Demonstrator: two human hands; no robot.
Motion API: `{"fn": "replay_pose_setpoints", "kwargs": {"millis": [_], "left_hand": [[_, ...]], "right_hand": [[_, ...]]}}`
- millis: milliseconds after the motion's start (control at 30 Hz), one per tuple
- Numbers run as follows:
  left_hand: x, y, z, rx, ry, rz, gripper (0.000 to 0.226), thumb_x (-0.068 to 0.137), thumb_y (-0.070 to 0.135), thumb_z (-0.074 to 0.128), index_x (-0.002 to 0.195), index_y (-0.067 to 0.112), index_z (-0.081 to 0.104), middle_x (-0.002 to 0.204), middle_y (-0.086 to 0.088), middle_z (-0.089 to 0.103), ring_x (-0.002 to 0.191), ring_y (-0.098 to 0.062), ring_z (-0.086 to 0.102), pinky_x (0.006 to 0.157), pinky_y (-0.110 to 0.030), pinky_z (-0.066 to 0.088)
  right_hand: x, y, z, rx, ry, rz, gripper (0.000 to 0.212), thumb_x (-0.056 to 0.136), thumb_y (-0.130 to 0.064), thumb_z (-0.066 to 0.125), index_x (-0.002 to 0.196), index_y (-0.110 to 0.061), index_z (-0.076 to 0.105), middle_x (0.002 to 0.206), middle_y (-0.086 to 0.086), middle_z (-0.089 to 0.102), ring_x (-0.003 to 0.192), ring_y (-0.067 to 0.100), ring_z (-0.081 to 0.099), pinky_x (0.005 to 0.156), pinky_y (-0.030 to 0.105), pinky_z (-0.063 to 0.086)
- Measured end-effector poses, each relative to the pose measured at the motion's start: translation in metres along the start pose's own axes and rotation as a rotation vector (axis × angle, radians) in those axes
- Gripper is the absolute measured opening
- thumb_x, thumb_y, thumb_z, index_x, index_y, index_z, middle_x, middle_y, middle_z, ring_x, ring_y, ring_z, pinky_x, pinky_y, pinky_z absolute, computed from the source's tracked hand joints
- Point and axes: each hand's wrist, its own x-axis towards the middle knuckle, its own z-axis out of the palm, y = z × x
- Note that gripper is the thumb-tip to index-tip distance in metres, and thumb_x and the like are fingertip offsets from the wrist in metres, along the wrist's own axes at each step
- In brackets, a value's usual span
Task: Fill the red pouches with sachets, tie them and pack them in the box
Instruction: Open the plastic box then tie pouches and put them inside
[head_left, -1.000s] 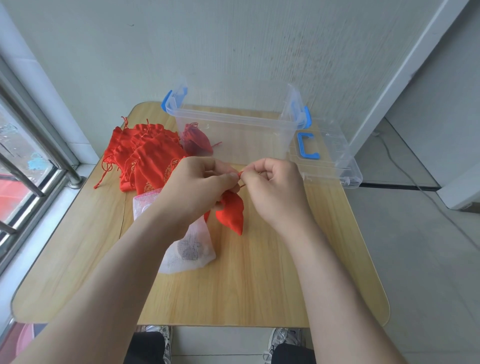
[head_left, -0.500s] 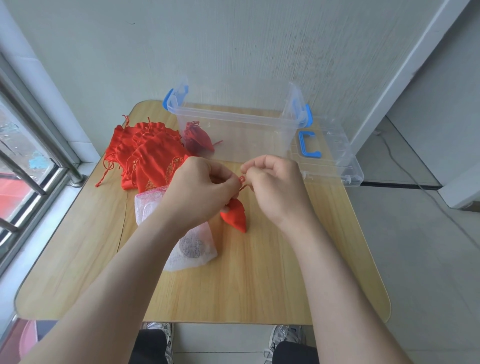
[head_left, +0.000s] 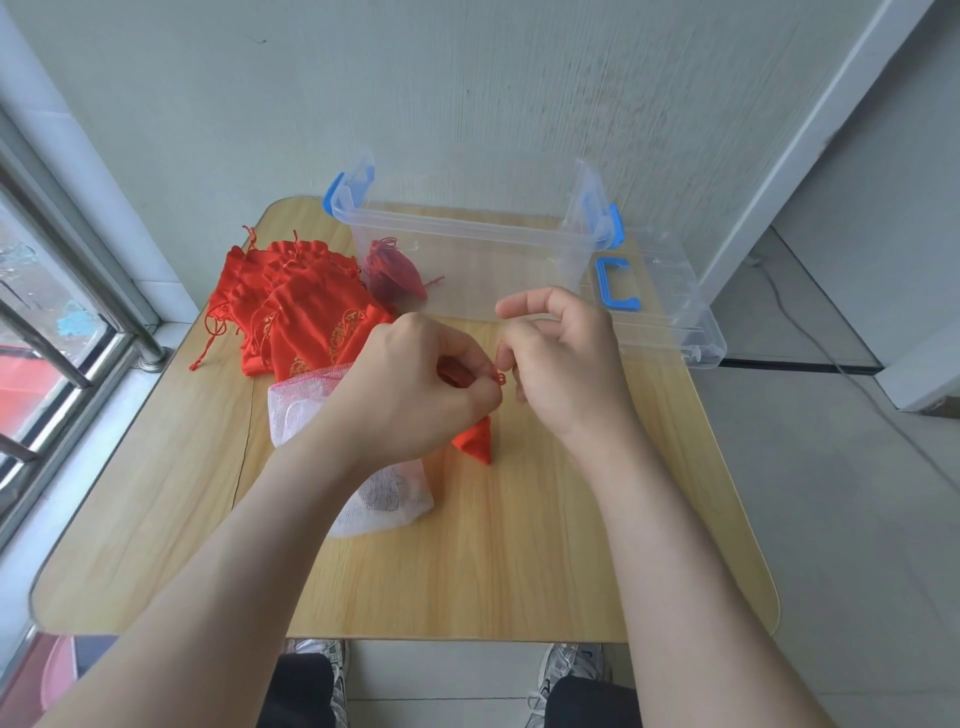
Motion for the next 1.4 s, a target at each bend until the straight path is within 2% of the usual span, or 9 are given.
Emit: {"fn": "replay_pose_setpoints", "kwargs": {"millis": [133,233,333,467,600,800,1033,1300,1400], "left_hand": [[0.001,-0.002,0.001,-0.012,0.006,-0.015,0.019,0.087,0.021,0.072,0.070,0.027,0.077,0.065,0.012,0.074,0.064,-0.009,0.067,0.067,-0.023,0.053],[0.003,-0.001,0.000,-0.130,0.004,-0.092,0.020,0.094,0.020,0.067,0.076,0.020,0.078,0.066,0.005,0.076,0.062,-0.010,0.067,0.068,-0.025,0.052],[0.004,-0.001,0.000,-0.282,0.040,-0.164,0.021,0.100,0.019,0.065,0.085,0.011,0.077,0.066,-0.001,0.077,0.061,-0.008,0.066,0.069,-0.030,0.052],[0.007,-0.010,0.000,-0.293,0.093,-0.166,0.021,0.103,0.019,0.066,0.088,0.013,0.079,0.072,0.000,0.078,0.073,-0.038,0.070,0.072,-0.052,0.060],[0.009,-0.017,0.001,-0.236,0.088,-0.111,0.020,0.103,0.016,0.068,0.087,0.018,0.080,0.068,0.010,0.075,0.064,-0.004,0.068,0.068,-0.031,0.054],[0.008,-0.019,-0.003,-0.252,0.055,-0.108,0.020,0.103,0.016,0.068,0.090,0.012,0.082,0.077,-0.008,0.077,0.078,-0.028,0.073,0.083,-0.051,0.061],[0.007,-0.017,-0.003,-0.300,0.032,-0.190,0.023,0.102,0.020,0.067,0.086,0.011,0.081,0.079,-0.004,0.079,0.080,-0.025,0.074,0.086,-0.050,0.062],[0.007,-0.017,-0.003,-0.373,0.068,-0.216,0.019,0.101,0.020,0.071,0.089,0.011,0.083,0.082,-0.005,0.080,0.074,-0.014,0.068,0.086,-0.046,0.060],[0.006,-0.016,-0.005,-0.375,0.070,-0.202,0.018,0.100,0.019,0.072,0.091,0.010,0.084,0.082,-0.005,0.080,0.074,-0.014,0.068,0.084,-0.038,0.058]], "right_hand": [[0.001,0.002,-0.001,0.061,0.029,-0.003,0.025,0.090,-0.001,0.058,0.100,-0.020,0.072,0.071,-0.001,0.075,0.060,0.005,0.062,0.067,0.037,0.053],[0.004,0.005,-0.002,0.084,0.046,-0.050,0.043,0.091,0.000,0.060,0.122,-0.030,0.066,0.091,-0.006,0.081,0.072,0.015,0.070,0.071,0.043,0.060],[0.006,0.009,-0.004,0.001,0.066,-0.144,0.049,0.089,-0.002,0.066,0.126,-0.034,0.067,0.099,-0.008,0.079,0.077,0.014,0.074,0.076,0.033,0.062],[0.001,0.016,-0.002,-0.312,0.016,-0.339,0.028,0.086,-0.009,0.076,0.108,-0.027,0.080,0.093,-0.012,0.076,0.078,0.005,0.071,0.068,0.015,0.054],[-0.001,0.019,0.000,-0.481,-0.009,-0.494,0.024,0.086,-0.013,0.078,0.105,-0.027,0.081,0.089,-0.012,0.072,0.077,0.005,0.067,0.071,0.024,0.056],[0.002,0.024,-0.001,-0.548,0.015,-0.636,0.019,0.087,-0.008,0.084,0.104,-0.016,0.084,0.091,-0.001,0.072,0.079,0.018,0.069,0.070,0.039,0.057],[0.005,0.024,-0.001,-0.484,0.034,-0.585,0.020,0.088,-0.002,0.080,0.096,-0.019,0.086,0.085,-0.004,0.074,0.074,0.008,0.066,0.069,0.014,0.048],[0.002,0.022,-0.002,-0.465,-0.006,-0.556,0.022,0.087,-0.001,0.082,0.101,-0.018,0.085,0.087,-0.006,0.071,0.069,-0.009,0.061,0.069,0.002,0.041],[0.002,0.021,-0.002,-0.478,-0.005,-0.563,0.021,0.088,-0.004,0.083,0.103,-0.019,0.085,0.090,-0.005,0.073,0.070,-0.004,0.060,0.071,0.002,0.040]]}}
